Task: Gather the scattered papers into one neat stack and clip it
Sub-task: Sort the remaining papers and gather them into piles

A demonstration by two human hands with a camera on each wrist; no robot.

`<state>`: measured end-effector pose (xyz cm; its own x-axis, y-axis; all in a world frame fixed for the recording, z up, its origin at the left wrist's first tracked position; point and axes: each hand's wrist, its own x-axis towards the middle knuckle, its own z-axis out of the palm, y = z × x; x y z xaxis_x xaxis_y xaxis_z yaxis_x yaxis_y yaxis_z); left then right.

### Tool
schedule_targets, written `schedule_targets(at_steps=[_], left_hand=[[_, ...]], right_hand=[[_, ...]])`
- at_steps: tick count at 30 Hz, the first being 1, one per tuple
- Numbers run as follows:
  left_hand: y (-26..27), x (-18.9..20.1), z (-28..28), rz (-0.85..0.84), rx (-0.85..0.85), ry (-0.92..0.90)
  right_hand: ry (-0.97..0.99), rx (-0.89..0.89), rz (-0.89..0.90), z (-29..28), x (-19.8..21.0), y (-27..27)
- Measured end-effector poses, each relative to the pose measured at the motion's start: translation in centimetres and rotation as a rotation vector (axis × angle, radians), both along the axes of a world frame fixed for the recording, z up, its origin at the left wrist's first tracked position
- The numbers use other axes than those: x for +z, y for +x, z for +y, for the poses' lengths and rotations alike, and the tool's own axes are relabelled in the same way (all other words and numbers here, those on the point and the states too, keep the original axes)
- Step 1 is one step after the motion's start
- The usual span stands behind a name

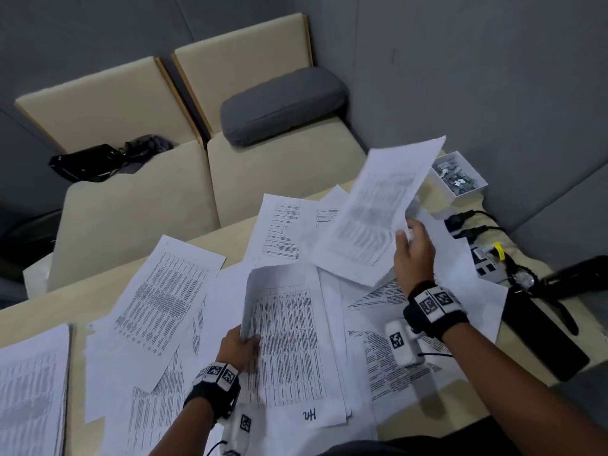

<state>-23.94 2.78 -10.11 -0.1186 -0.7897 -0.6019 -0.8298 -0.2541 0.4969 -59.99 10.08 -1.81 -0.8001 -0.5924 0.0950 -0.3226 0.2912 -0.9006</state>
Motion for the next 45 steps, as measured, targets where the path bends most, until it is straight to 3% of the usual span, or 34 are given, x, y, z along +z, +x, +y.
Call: schedule_targets(at_steps=[2, 5, 8, 14, 20, 22, 27, 29, 33, 37, 42, 45], left_hand=[[0.6, -0.2, -0.2, 0.039, 0.037, 0.038], [0.8, 0.1, -0.2, 0.125, 0.129, 0.121], [0.4, 0.4, 0.0, 0.213, 0.263, 0.150], [-0.3, 0.0, 0.5, 0.647, 0.562, 0.356], [-1.2, -1.4, 0.1, 0.290, 0.331, 0.190], [-1.0, -1.6, 0.2, 0.184, 0.269, 0.144], [-0.6, -1.8, 0.7, 0.152, 0.260, 0.125], [-0.7, -1.7, 0.8, 0.151, 0.259, 0.107], [-0.9, -1.4, 0.8, 0.133, 0.228, 0.094], [-1.1, -0.9, 0.9, 0.107, 0.179, 0.089], [-0.9, -0.9, 0.8, 0.125, 0.189, 0.100], [-0.9, -0.8, 0.8, 0.115, 0.179, 0.110]], right_hand=[[-0.085, 0.116, -0.049, 0.4, 2.2, 0.0], [-0.095, 0.229, -0.283, 1.4, 2.6, 0.7], [0.134, 0.322, -0.471, 2.9, -0.7, 3.0], [0.601, 0.568, -0.330, 4.8, -6.2, 9.0], [0.822, 1.018, -0.184, 4.6, -5.9, 9.5], [0.807, 0.927, -0.261, 3.7, -4.8, 8.0], [0.662, -0.101, -0.341, 0.6, -3.5, -0.3], [0.731, -0.302, -0.483, 0.2, -3.1, -2.9], [0.603, -0.321, -0.719, -1.8, -5.0, -6.1], [0.661, -0.263, -0.655, -3.2, -4.9, -6.0], [0.537, -0.100, -0.652, -4.8, -6.3, -4.2], [0.435, -0.188, -0.427, -4.9, -4.8, -2.1]])
